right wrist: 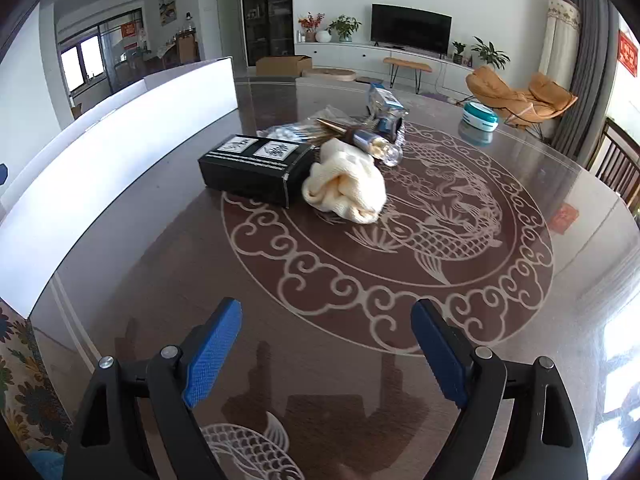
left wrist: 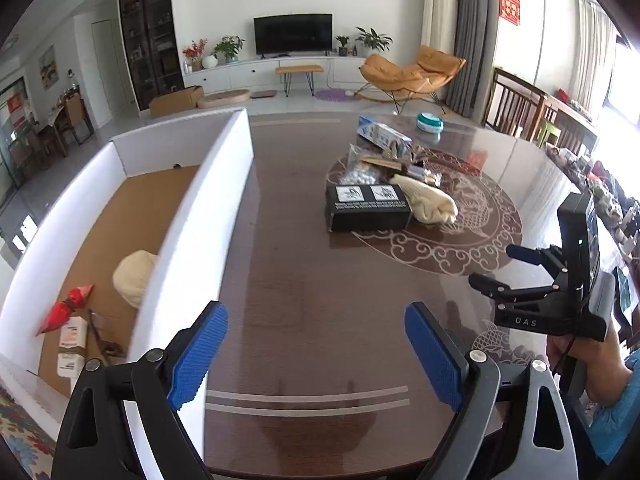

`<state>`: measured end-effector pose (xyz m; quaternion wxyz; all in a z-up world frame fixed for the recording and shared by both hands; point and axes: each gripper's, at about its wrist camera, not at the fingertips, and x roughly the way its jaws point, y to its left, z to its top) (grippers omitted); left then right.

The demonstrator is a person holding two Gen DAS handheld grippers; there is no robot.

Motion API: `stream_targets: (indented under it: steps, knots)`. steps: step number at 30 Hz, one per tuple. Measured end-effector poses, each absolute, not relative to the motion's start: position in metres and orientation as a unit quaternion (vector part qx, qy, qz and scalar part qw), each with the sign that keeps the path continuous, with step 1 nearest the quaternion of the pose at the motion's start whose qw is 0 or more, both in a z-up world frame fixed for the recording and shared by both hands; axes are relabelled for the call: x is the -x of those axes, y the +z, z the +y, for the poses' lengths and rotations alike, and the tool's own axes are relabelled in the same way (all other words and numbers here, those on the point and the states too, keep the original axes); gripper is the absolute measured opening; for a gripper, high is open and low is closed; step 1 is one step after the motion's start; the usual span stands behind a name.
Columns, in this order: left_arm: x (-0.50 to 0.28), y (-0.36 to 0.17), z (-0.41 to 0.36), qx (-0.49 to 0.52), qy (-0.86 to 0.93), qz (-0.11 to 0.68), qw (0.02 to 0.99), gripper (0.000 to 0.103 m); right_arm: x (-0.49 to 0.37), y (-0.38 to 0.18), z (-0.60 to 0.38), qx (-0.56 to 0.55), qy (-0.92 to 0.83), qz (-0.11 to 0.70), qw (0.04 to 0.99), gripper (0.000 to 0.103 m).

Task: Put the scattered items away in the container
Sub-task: 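Return both grippers to the table near the black box and cloth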

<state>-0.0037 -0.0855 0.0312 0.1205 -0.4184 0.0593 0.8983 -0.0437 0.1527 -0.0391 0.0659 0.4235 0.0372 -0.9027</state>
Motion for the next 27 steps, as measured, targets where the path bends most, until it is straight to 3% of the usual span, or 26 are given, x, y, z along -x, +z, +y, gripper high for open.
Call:
stream_targets:
  steps: [8,10,12,19,27]
  knots:
    - [0.031,-0.049,-0.019,0.465,0.875,0.068,0.114,0.09,0.035,-0.057,0.18,-0.446,-0.893,0.033,0.054,0.089]
    - [0.037,-0.055,-0.015,0.466,0.876,0.06,0.111,0.09,0.035,-0.057,0.181,-0.447,-0.893,0.028,0.051,0.091]
    - [0.044,-0.06,-0.012,0.47,0.874,0.056,0.108,0.09,0.037,-0.06,0.18,-0.456,-0.888,0.032,0.049,0.103]
    - [0.062,-0.066,-0.011,0.462,0.88,0.053,0.095,0.091,0.036,-0.058,0.18,-0.456,-0.888,0.031,0.049,0.103]
    - [0.066,-0.069,-0.014,0.459,0.883,0.048,0.088,0.103,0.036,-0.058,0.18,-0.456,-0.888,0.031,0.049,0.103]
